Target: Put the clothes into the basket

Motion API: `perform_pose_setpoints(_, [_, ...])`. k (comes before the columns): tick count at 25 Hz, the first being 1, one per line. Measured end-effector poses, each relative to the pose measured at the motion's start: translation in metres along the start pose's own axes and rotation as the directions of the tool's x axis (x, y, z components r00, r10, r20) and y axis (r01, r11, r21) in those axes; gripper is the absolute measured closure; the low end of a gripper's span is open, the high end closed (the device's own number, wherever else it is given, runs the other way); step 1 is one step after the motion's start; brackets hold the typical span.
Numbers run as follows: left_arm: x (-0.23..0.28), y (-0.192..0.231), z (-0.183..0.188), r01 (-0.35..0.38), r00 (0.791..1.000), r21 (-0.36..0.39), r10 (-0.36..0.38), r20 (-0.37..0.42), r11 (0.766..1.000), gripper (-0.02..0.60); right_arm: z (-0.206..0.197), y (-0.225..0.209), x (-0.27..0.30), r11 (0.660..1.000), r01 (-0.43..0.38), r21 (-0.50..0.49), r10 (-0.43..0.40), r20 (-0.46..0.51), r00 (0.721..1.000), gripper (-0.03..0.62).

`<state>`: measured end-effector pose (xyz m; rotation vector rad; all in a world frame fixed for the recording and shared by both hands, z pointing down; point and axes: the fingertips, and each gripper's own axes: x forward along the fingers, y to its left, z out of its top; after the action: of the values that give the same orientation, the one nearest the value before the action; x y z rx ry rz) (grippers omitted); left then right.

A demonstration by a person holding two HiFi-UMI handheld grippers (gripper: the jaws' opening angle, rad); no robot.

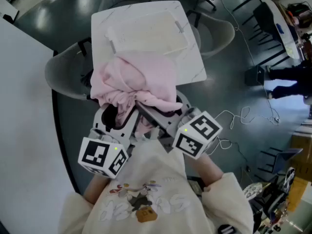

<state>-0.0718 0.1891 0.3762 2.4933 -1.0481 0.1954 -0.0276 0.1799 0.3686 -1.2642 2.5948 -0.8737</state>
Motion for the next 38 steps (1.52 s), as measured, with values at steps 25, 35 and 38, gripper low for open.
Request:
perform_pose_setpoints(25, [-0.073,-0.093,-0.113,-0.044,0.992,-0.114,0.03,-0.119,0.992,0.337,-0.107,0.031,-0.119,0.985,0.021,0.169,-0.002,-0.112,0.994,0.278])
perform_pose_setpoints(35, [-0.098,-0.079,-0.099,-0.031,0.995,-0.103,0.021,-0.093,0.994,0.337,-0.104,0.06,-0.105,0.988,-0.003,0.157,0.017,-0.085,0.996,0.278])
perform_pose_setpoints(38, [-0.108,-0.067,-0.095,-0.026,0.997,-0.09,0.019,-0.076,0.996,0.337,-0.106,0.07,-0.094,0.988,-0.014,0.154,0.024,-0.069,0.997,0.278])
